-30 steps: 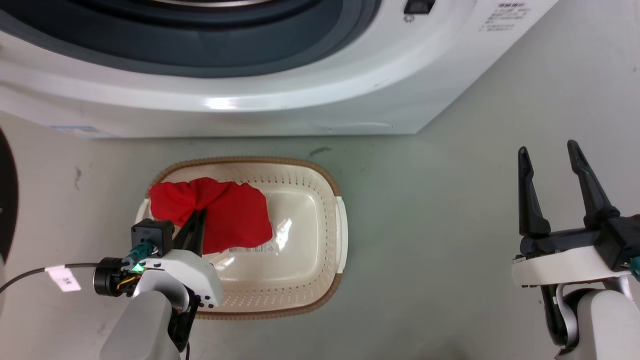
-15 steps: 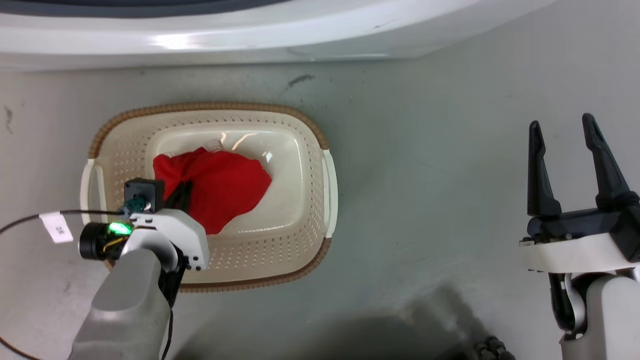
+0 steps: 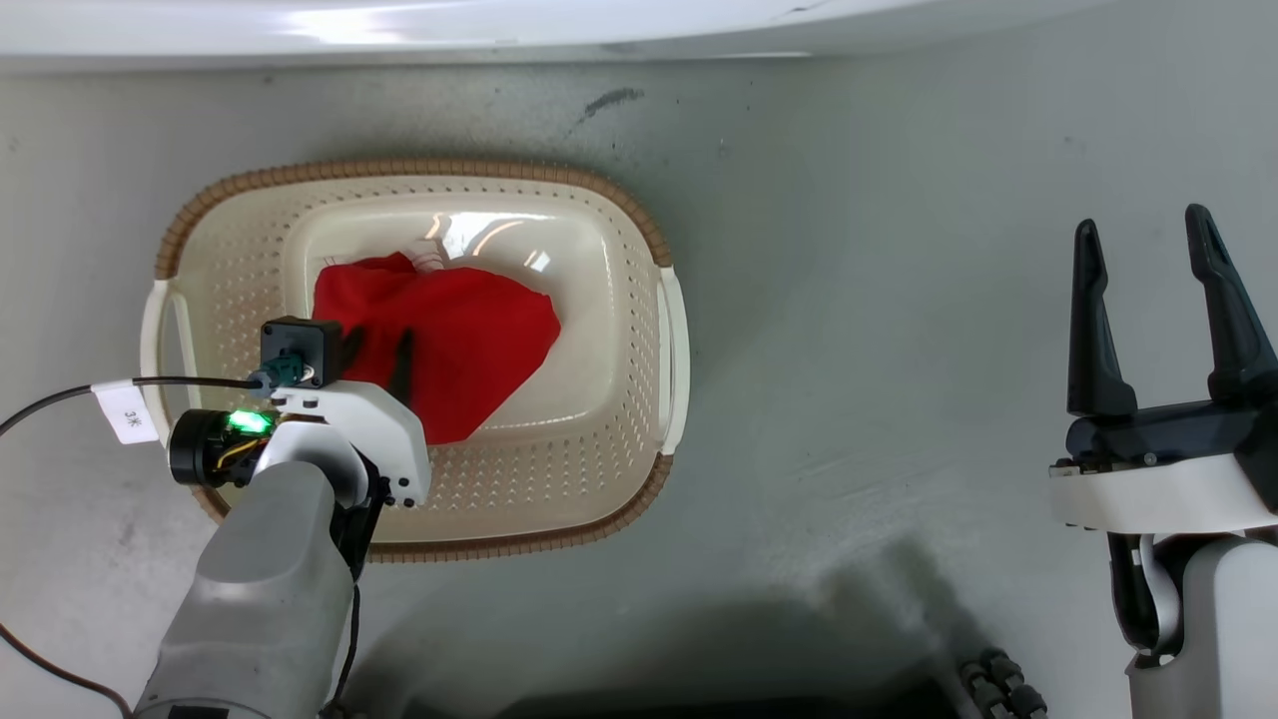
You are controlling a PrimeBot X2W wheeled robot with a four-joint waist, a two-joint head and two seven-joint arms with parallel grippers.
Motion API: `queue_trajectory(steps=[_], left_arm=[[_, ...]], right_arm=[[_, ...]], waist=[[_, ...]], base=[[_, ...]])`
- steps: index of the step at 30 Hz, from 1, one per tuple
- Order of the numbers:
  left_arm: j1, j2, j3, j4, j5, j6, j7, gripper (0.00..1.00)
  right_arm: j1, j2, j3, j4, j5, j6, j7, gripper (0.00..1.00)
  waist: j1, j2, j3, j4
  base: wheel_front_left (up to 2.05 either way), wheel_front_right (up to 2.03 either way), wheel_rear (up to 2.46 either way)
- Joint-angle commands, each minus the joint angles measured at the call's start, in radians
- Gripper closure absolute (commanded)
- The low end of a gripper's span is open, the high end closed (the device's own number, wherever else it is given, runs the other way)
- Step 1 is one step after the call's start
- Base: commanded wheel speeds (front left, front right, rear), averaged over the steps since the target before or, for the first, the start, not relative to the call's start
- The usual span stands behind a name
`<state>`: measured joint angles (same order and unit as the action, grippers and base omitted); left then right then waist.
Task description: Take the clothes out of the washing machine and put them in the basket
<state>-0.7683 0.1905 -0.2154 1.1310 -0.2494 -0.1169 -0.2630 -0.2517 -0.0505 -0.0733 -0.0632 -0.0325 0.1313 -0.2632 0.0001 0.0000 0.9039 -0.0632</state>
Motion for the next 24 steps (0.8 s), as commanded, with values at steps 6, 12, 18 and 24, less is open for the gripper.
queue_trajectory(steps=[6, 12, 18, 24], left_arm=[[0.064, 0.009, 0.022, -0.104, 0.022, 0.006, -0.003, 0.0], [0.174, 0.004, 0.071, -0.24, 0.032, -0.002, -0.003, 0.0], [0.288, 0.008, 0.105, -0.411, 0.061, -0.01, -0.003, 0.0], [0.37, -0.005, 0.142, -0.553, 0.082, -0.011, -0.003, 0.0]], right_arm=[[-0.019, 0.0, -0.001, 0.038, 0.013, -0.001, -0.002, 0.0], [-0.012, 0.001, -0.007, 0.087, 0.029, -0.001, -0.002, 0.0], [0.019, 0.001, -0.001, 0.121, 0.052, -0.001, -0.002, 0.0], [0.05, 0.0, -0.019, 0.143, 0.061, -0.001, -0.002, 0.0]], waist=[[-0.0001, 0.0, -0.108, 0.001], [-0.0001, 0.0, -0.254, 0.005], [-0.0001, 0.0, -0.402, 0.005], [-0.0001, 0.0, -0.502, 0.015]], base=[[0.0, 0.0, 0.0], [0.0, 0.0, 0.0], [0.0, 0.0, 0.0], [0.0, 0.0, 0.0]])
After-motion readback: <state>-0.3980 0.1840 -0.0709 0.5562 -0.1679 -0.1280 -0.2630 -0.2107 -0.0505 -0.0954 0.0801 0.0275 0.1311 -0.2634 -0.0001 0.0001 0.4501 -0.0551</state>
